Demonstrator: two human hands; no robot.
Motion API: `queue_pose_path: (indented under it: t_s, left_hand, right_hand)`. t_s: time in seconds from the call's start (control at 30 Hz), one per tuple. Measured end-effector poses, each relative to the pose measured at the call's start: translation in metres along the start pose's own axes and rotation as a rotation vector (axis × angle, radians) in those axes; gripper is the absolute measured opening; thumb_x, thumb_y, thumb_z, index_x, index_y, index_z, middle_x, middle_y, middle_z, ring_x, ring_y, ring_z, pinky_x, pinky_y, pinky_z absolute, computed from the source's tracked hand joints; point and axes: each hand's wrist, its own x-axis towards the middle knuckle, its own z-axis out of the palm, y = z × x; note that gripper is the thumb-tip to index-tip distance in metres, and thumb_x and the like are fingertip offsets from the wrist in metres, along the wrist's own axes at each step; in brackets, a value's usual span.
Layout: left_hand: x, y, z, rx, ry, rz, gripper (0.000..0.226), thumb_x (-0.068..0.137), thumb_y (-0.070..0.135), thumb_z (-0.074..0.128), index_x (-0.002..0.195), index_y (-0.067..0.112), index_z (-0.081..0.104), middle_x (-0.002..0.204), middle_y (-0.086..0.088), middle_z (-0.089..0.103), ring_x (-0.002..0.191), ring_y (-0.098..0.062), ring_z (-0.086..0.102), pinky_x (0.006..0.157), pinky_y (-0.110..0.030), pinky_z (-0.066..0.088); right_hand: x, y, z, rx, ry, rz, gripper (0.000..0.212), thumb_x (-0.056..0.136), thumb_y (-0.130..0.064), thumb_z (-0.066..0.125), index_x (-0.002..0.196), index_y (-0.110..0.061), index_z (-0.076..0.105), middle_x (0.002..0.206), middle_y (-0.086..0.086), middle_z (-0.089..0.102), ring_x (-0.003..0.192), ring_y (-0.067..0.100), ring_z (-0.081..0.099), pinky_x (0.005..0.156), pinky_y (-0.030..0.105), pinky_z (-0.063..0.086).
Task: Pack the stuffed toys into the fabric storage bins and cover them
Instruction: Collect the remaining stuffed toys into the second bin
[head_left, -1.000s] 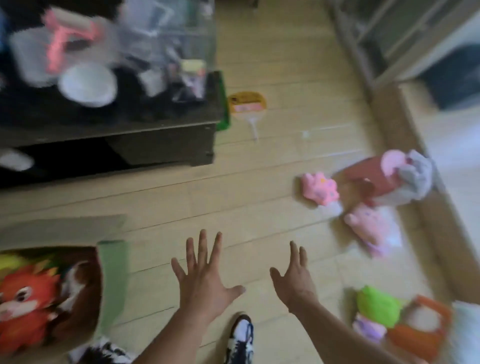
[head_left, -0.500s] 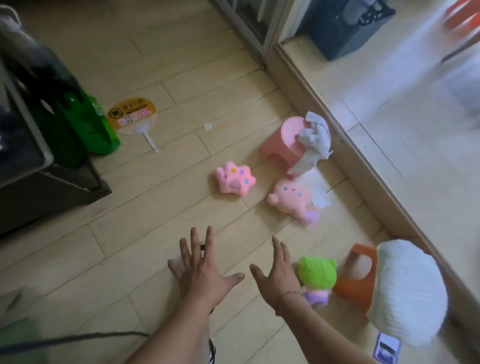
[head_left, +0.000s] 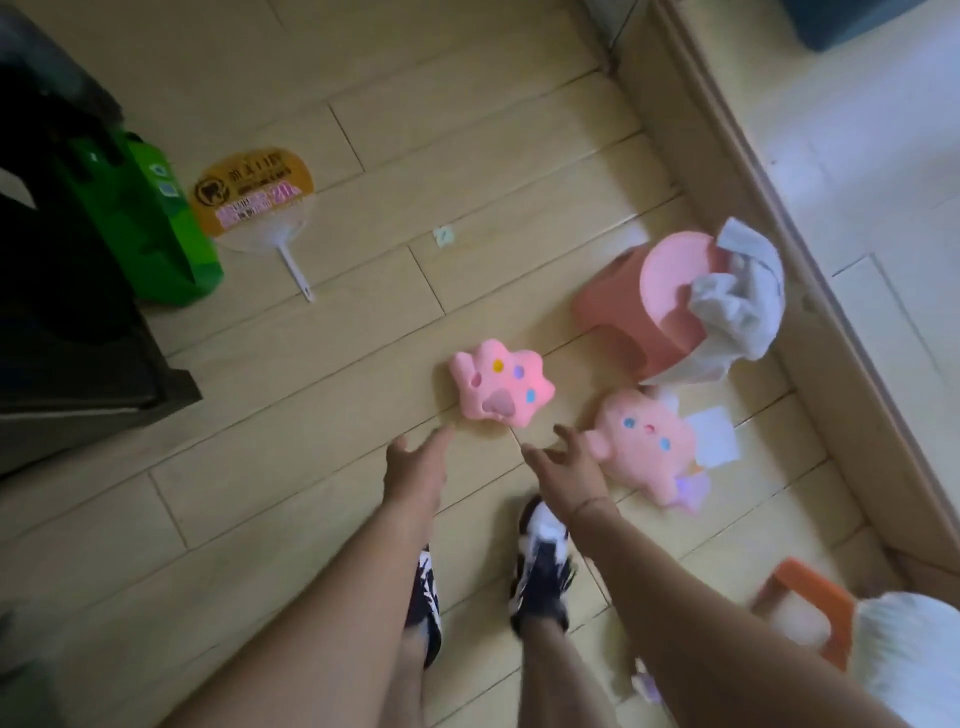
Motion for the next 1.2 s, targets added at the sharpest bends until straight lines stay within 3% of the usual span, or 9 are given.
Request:
queue_pose_path:
  t_s: [0.2, 0.3, 0.43, 0.57, 0.73, 0.83, 0.9, 1.03, 1.2]
  left_hand:
    - [0.109, 0.008, 0.032, 0.236, -0.047, 0.135, 0.041, 0.073, 0.052, 0.064, 0.092, 0.016, 0.062, 0.081, -0.001, 0.058, 0.08, -0.022, 0.054, 0.059, -0.03, 0.04]
    - [0.167, 0.002, 0.04, 0.324, -0.02, 0.161, 0.038, 0.084, 0.046, 0.064, 0.104, 0.014, 0.064, 0.101, -0.013, 0.067, 0.087, -0.024, 0.059, 0.072, -0.034, 0.046]
    - [0.205, -0.009, 0.046, 0.257, -0.041, 0.136, 0.021, 0.088, 0.045, 0.06, 0.086, 0.024, 0.058, 0.105, 0.003, 0.061, 0.101, -0.021, 0.058, 0.095, -0.039, 0.045]
    - [0.199, -0.02, 0.035, 0.201, -0.055, 0.123, 0.025, 0.087, 0.046, 0.061, 0.075, 0.026, 0.053, 0.1, 0.002, 0.055, 0.093, -0.02, 0.053, 0.09, -0.038, 0.045]
    - [0.129, 0.01, -0.022, -0.034, -0.116, 0.094, 0.068, 0.057, 0.074, 0.073, 0.108, 0.03, 0.065, 0.115, 0.007, 0.069, 0.109, -0.02, 0.064, 0.101, -0.049, 0.045]
    - [0.05, 0.034, -0.072, -0.362, -0.31, 0.112, 0.047, 0.065, 0.057, 0.078, 0.104, 0.032, 0.07, 0.115, -0.003, 0.072, 0.109, -0.026, 0.066, 0.093, -0.053, 0.051]
    - [-0.01, 0.047, -0.112, -0.503, -0.325, 0.182, 0.071, 0.049, 0.056, 0.088, 0.11, 0.025, 0.069, 0.116, -0.008, 0.071, 0.107, -0.026, 0.068, 0.083, -0.043, 0.058]
    - [-0.117, 0.049, -0.198, -0.74, -0.213, 0.331, 0.094, 0.032, 0.053, 0.094, 0.113, 0.017, 0.066, 0.108, -0.01, 0.074, 0.099, -0.026, 0.071, 0.068, -0.035, 0.059]
    - [-0.206, -0.005, -0.304, -1.052, -0.008, 0.468, 0.08, 0.037, 0.05, 0.094, 0.103, 0.012, 0.071, 0.104, -0.015, 0.074, 0.089, -0.025, 0.073, 0.069, -0.036, 0.06]
  right_hand:
    - [0.136, 0.019, 0.004, -0.069, 0.002, 0.144, 0.063, 0.086, -0.04, 0.063, 0.14, -0.021, 0.037, 0.087, 0.001, 0.061, 0.076, 0.02, 0.057, 0.084, 0.044, 0.056]
    - [0.204, 0.034, 0.009, 0.067, 0.016, 0.206, 0.078, 0.079, -0.045, 0.07, 0.144, -0.024, 0.031, 0.118, 0.01, 0.057, 0.102, 0.025, 0.057, 0.075, 0.051, 0.058]
    - [0.265, 0.048, 0.027, 0.209, -0.076, 0.251, 0.103, 0.066, -0.057, 0.077, 0.145, -0.041, 0.013, 0.148, 0.005, 0.037, 0.124, 0.033, 0.047, 0.078, 0.057, 0.052]
    - [0.269, 0.039, 0.052, 0.139, -0.186, 0.189, 0.057, 0.085, -0.039, 0.067, 0.131, -0.019, 0.042, 0.127, 0.01, 0.06, 0.096, 0.03, 0.062, 0.085, 0.057, 0.049]
    - [0.164, -0.013, 0.048, 0.166, -0.303, -0.026, 0.045, 0.072, -0.021, 0.073, 0.115, -0.018, 0.058, 0.099, 0.008, 0.066, 0.088, 0.028, 0.063, 0.072, 0.045, 0.055]
    - [0.066, -0.064, 0.037, 0.146, -0.44, -0.195, 0.051, 0.07, -0.029, 0.08, 0.114, -0.017, 0.056, 0.103, 0.007, 0.067, 0.097, 0.032, 0.066, 0.071, 0.05, 0.059]
    - [0.006, -0.104, 0.031, 0.097, -0.506, -0.301, 0.07, 0.065, -0.037, 0.084, 0.124, -0.024, 0.049, 0.112, 0.007, 0.066, 0.103, 0.029, 0.065, 0.077, 0.054, 0.057]
    - [-0.12, -0.183, 0.039, -0.026, -0.756, -0.308, 0.103, 0.066, -0.02, 0.084, 0.137, -0.049, 0.016, 0.127, -0.001, 0.058, 0.106, 0.021, 0.064, 0.077, 0.05, 0.058]
    - [-0.26, -0.23, 0.117, -0.268, -0.891, -0.512, 0.069, 0.065, -0.028, 0.074, 0.126, -0.031, 0.041, 0.12, 0.003, 0.06, 0.091, 0.01, 0.066, 0.061, 0.039, 0.058]
